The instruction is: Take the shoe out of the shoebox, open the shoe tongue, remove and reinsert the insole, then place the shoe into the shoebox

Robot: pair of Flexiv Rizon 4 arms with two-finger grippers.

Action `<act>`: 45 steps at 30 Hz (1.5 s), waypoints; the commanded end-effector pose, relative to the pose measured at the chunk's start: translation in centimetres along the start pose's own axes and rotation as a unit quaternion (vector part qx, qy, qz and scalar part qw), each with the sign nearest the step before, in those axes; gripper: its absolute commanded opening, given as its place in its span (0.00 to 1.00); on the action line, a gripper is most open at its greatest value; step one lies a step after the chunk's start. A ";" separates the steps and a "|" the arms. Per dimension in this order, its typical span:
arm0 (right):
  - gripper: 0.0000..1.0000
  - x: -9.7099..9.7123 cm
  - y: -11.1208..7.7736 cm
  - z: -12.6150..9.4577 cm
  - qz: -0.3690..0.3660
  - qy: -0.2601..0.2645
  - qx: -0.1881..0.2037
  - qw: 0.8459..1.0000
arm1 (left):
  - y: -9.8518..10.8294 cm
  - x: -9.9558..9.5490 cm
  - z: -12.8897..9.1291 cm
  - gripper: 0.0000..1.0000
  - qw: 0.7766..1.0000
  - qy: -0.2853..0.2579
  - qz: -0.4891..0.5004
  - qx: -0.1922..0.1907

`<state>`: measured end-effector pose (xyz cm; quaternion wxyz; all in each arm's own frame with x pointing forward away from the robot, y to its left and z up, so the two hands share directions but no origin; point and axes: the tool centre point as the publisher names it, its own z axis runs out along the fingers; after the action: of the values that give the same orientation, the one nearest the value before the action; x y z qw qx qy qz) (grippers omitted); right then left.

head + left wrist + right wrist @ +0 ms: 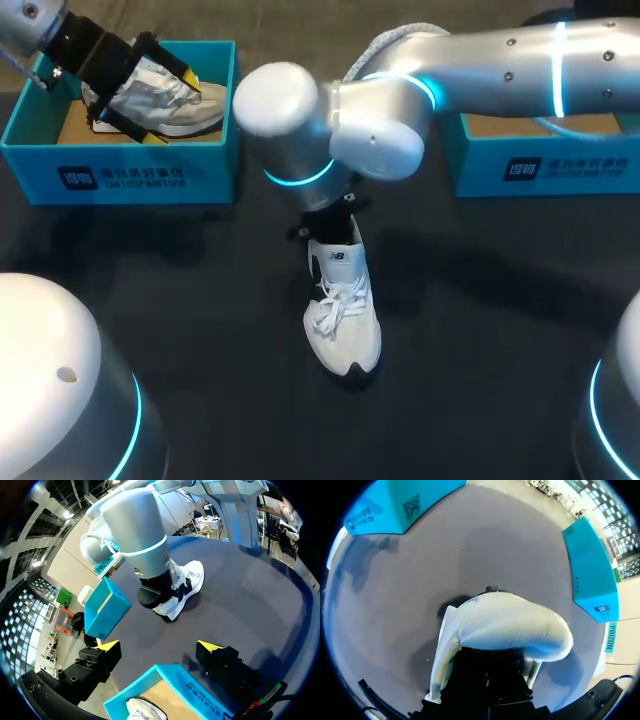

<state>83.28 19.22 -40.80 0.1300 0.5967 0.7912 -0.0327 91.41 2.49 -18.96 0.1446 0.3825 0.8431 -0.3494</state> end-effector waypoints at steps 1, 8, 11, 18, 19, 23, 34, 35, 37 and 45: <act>0.00 0.9 -1.5 1.9 -0.005 0.029 0.014 0.999 | 0.0 0.0 -0.1 1.00 1.000 0.002 0.000 -0.001; 0.00 1.3 -3.3 1.5 -0.007 0.036 0.032 0.999 | 0.0 0.0 -0.1 1.00 1.000 0.002 0.000 -0.001; 0.00 1.5 -3.9 1.3 -0.007 0.037 0.037 0.999 | 0.0 0.0 -0.1 1.00 1.000 0.002 0.000 -0.001; 0.00 0.9 -3.9 -1.0 0.016 0.040 0.042 0.998 | 0.0 0.0 -0.1 1.00 1.000 0.002 0.000 -0.001; 0.00 0.7 -3.8 -1.4 0.017 0.047 0.048 0.998 | 0.0 0.0 -0.1 1.00 1.000 0.002 0.000 -0.001; 0.00 0.5 -3.5 -2.6 0.026 0.076 0.088 0.993 | 0.0 0.0 -0.1 1.00 1.000 0.002 0.000 -0.001; 0.00 0.7 -3.2 -5.6 0.076 0.136 0.146 0.977 | 0.0 0.0 -0.1 1.00 1.000 0.002 0.000 -0.001; 0.00 0.7 -3.2 -5.7 0.080 0.138 0.154 0.975 | 0.0 0.0 -0.1 1.00 1.000 0.002 0.000 -0.001; 0.00 0.6 -3.4 -5.9 0.089 0.142 0.166 0.972 | 0.0 0.0 -0.1 1.00 1.000 0.002 0.000 -0.001; 0.00 1.0 -4.7 -6.7 0.111 0.146 0.198 0.963 | 0.0 0.0 -0.1 1.00 1.000 0.002 0.000 -0.001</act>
<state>77.76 20.03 -35.15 -0.1075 0.6924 0.7081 -0.0874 91.41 2.49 -18.96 0.1446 0.3825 0.8430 -0.3494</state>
